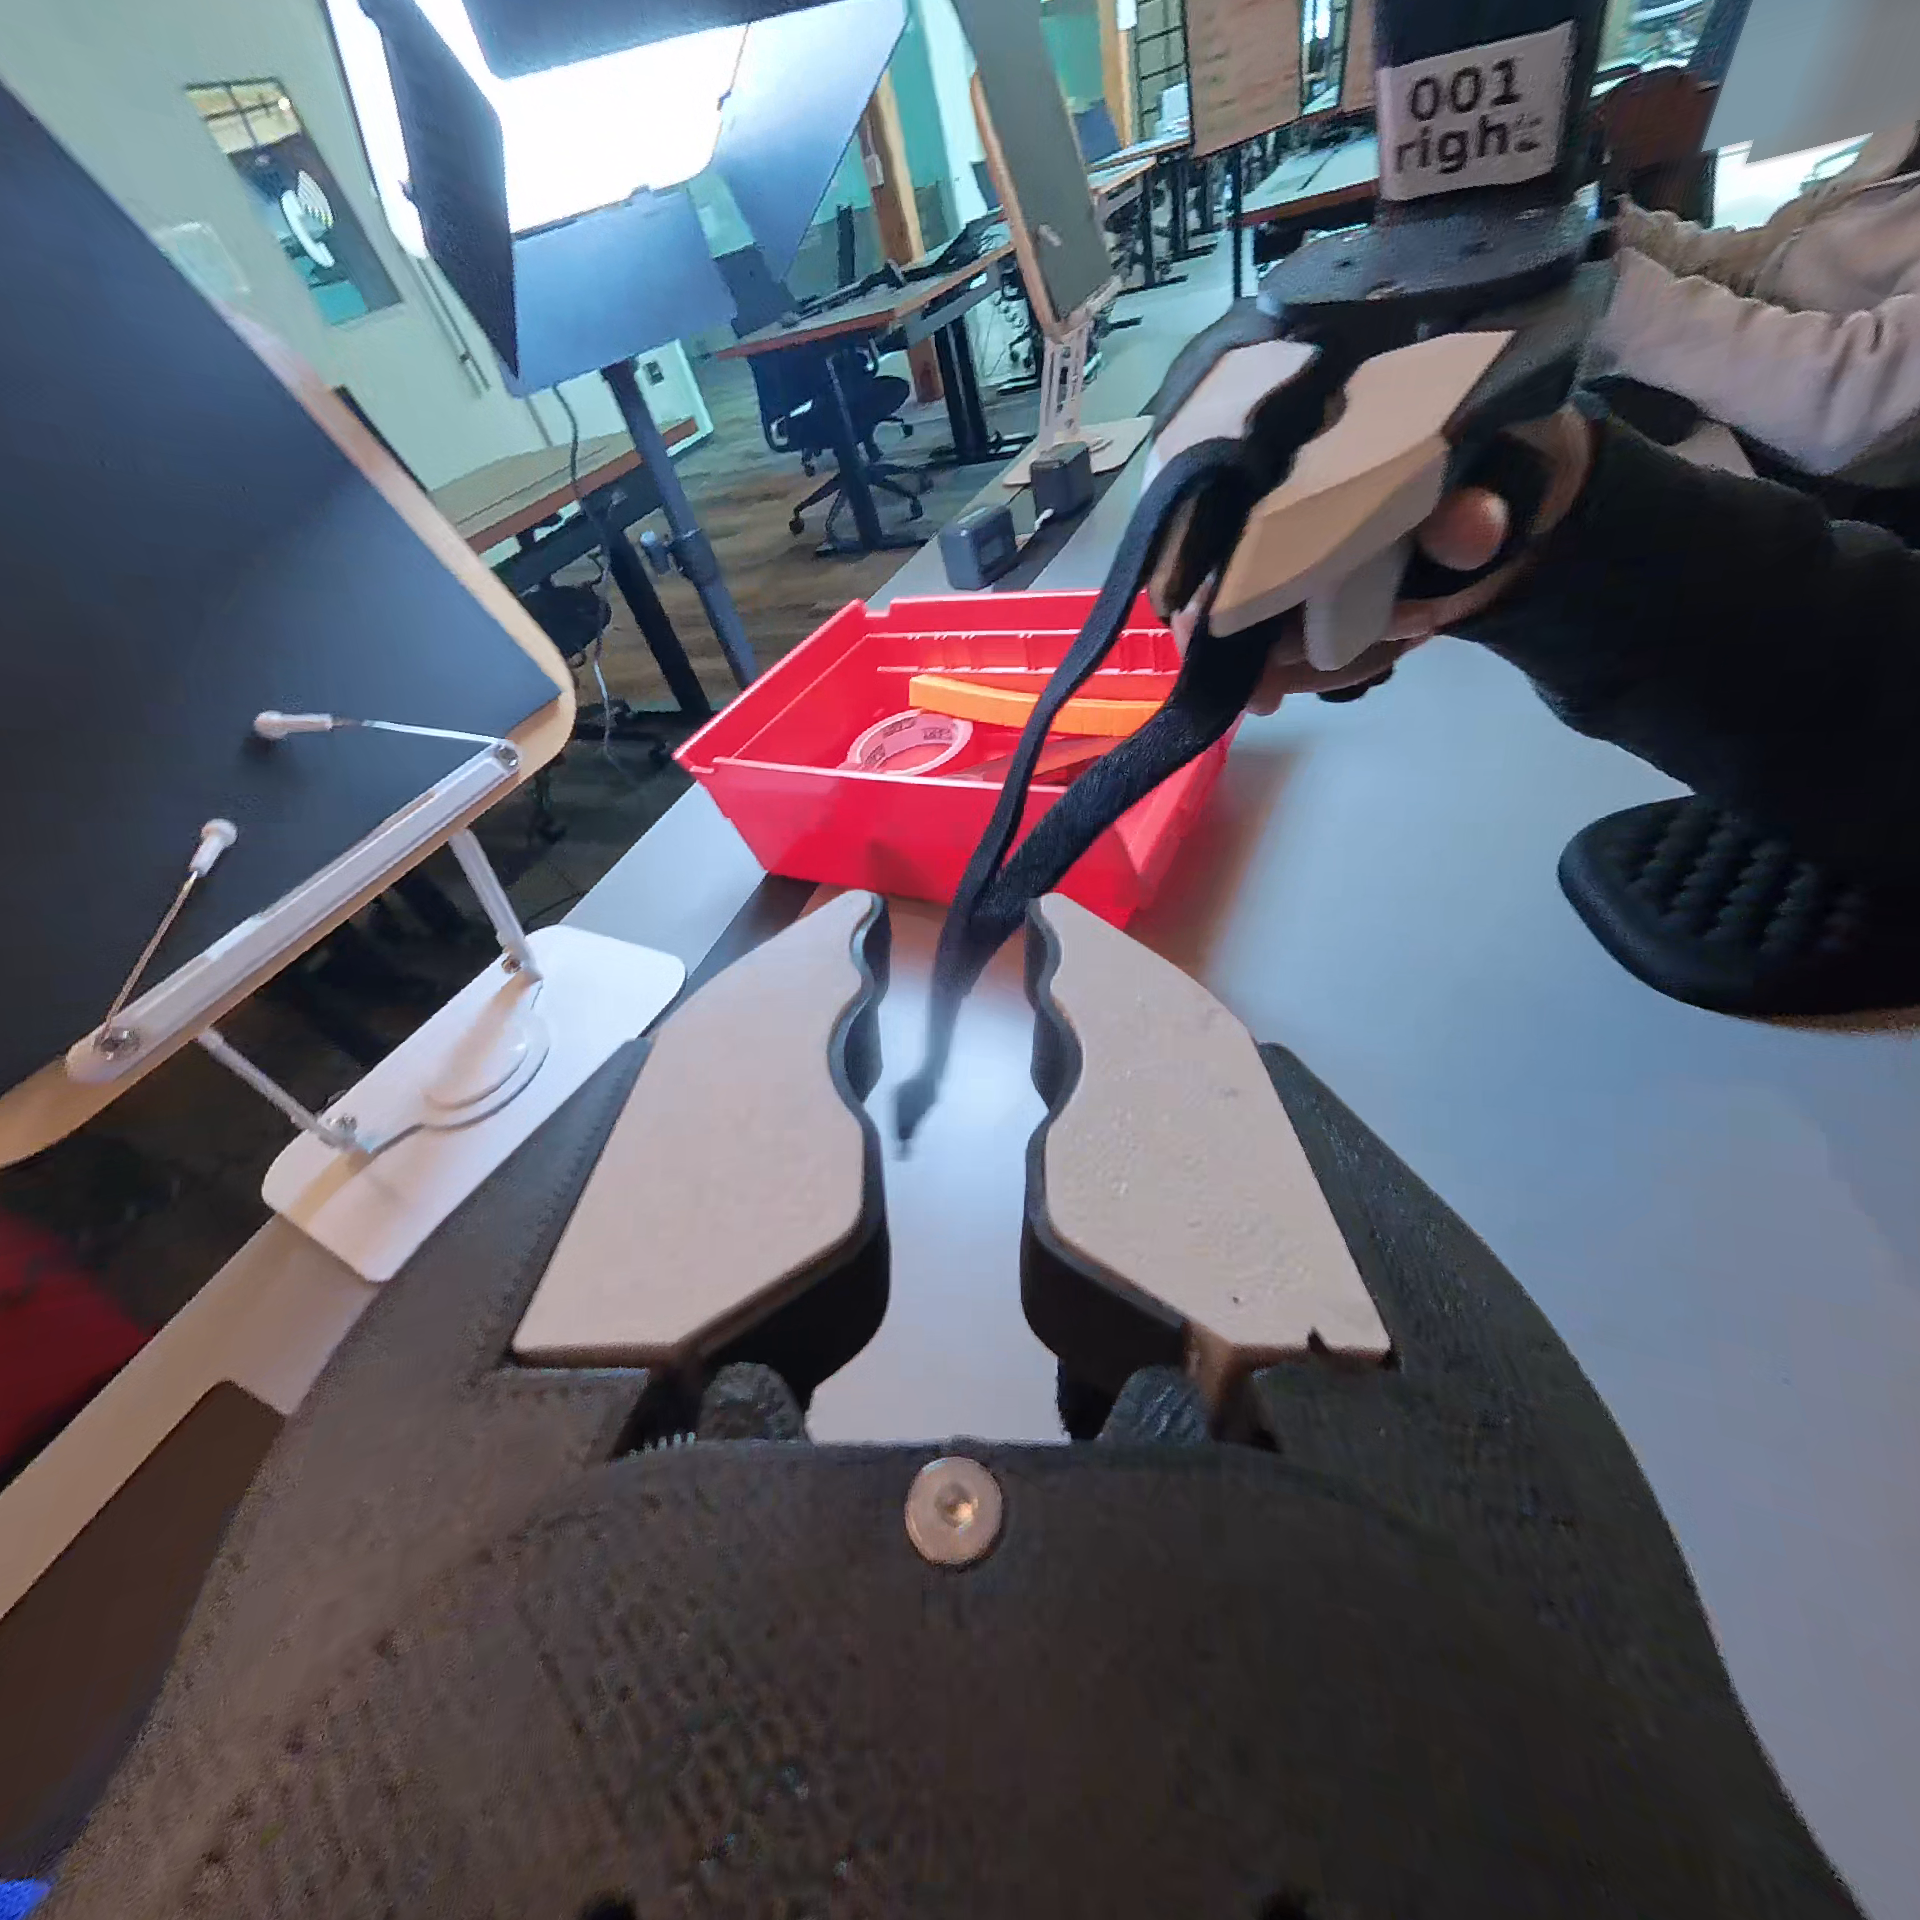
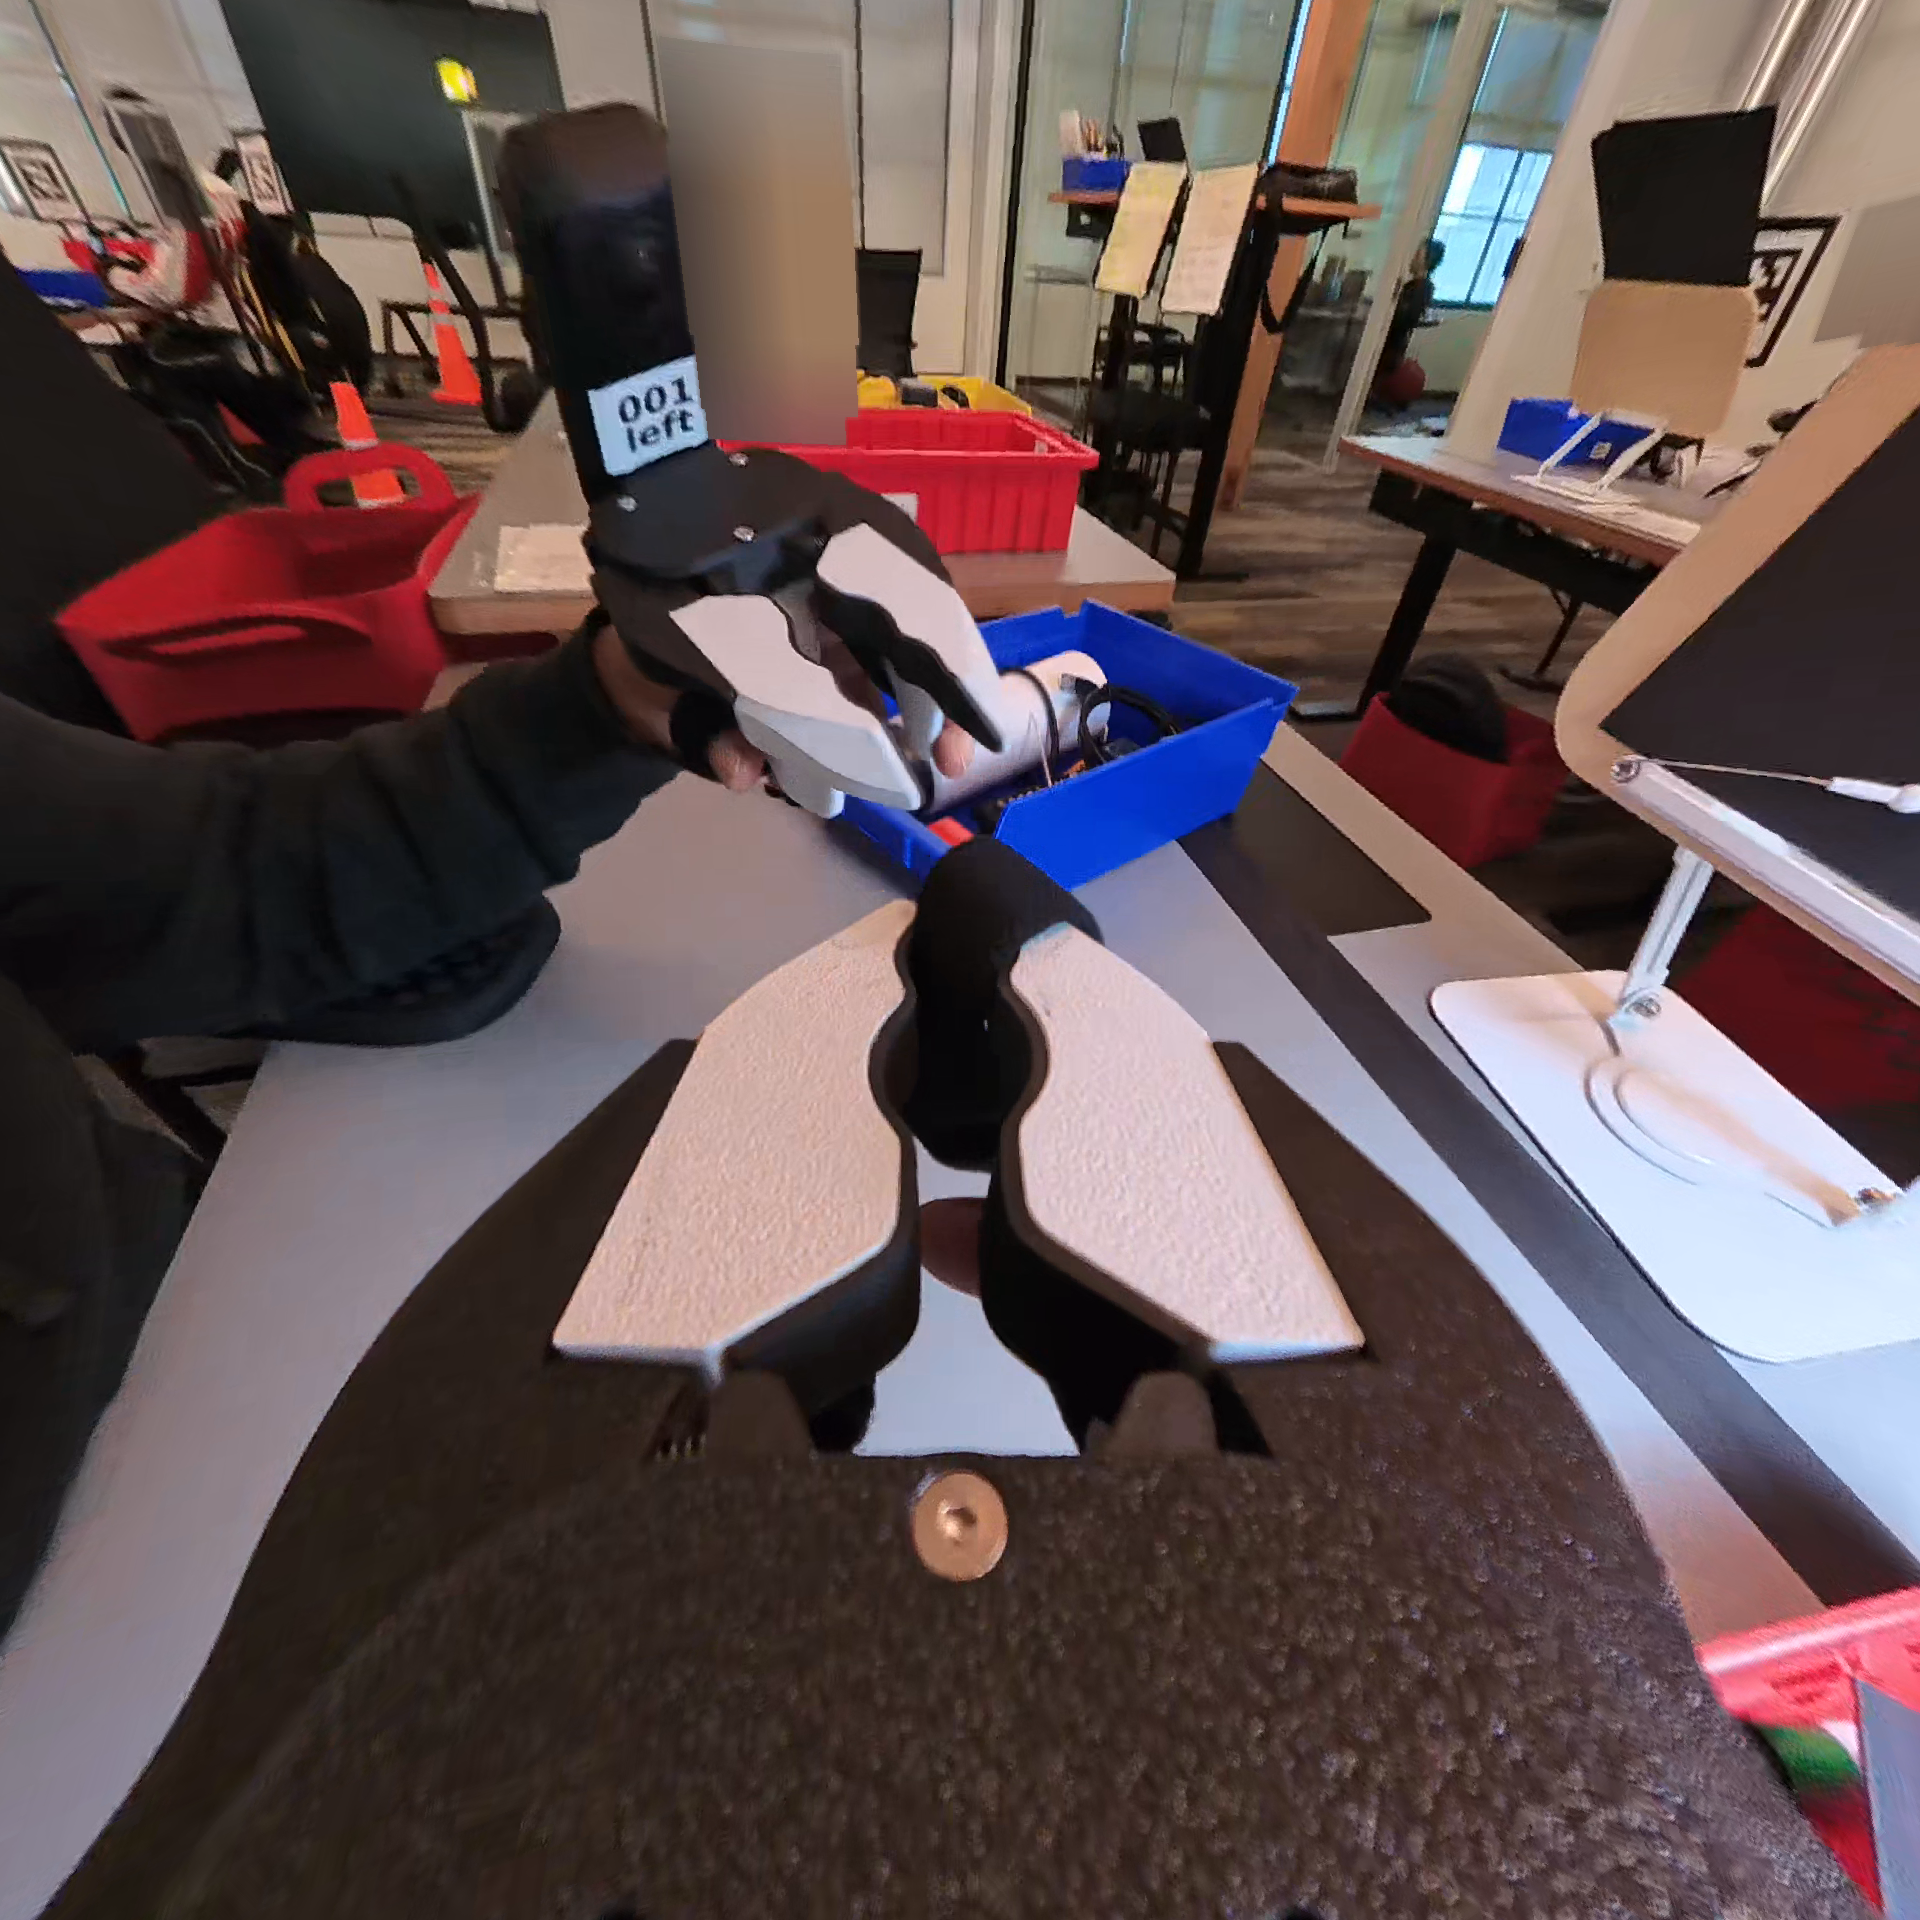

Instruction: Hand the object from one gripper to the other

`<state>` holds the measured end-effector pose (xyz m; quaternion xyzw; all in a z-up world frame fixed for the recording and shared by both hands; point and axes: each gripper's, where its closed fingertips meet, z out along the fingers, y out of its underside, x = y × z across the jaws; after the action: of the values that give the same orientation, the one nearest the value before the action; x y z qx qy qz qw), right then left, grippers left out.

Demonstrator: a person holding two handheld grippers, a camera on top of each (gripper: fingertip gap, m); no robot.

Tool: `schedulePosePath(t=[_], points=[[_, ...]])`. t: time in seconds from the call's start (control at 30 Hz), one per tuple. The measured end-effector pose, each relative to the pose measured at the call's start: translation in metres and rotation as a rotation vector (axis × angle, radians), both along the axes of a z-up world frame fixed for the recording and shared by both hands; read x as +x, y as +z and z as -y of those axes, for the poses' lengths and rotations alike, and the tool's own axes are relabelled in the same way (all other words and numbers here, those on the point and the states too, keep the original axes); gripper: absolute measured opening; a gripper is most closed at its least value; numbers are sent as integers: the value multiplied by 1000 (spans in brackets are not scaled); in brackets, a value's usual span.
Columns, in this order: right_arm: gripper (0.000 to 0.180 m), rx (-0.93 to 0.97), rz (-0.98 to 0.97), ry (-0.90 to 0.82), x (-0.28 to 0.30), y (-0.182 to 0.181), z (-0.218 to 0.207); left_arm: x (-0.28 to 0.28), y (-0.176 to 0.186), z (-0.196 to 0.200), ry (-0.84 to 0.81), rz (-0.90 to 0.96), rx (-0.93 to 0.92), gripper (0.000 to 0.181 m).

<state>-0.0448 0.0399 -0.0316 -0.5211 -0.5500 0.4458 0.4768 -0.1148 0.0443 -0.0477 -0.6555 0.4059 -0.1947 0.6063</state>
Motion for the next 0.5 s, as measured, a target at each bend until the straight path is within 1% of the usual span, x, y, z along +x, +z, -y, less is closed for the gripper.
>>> schedulePosePath(t=[0.03, 0.17, 0.23, 0.33, 0.37, 0.4, 0.43, 0.5], points=[[7, 12, 7, 16, 2, 0, 3, 5, 1, 2, -7, -4, 12, 24], [7, 57, 52, 122, -1, -6, 26, 28, 0, 9, -34, -59, 106, 23], [7, 82, 74, 176, -7, -11, 40, 44, -3, 18, -79, -97, 152, 24], [7, 38, 51, 270, -17, -9, 60, 61, -13, 26, -123, -162, 178, 25], [7, 36, 52, 279, -19, -9, 63, 62, -13, 25, -109, -174, 199, 18], [7, 44, 57, 275, -20, -10, 63, 60, -10, 21, -69, -177, 232, 2], [8, 53, 57, 268, -20, -10, 63, 58, -6, 19, -41, -173, 254, 2], [14, 56, 25, 248, -18, -5, 58, 50, 2, 16, -10, -135, 240, 2]])
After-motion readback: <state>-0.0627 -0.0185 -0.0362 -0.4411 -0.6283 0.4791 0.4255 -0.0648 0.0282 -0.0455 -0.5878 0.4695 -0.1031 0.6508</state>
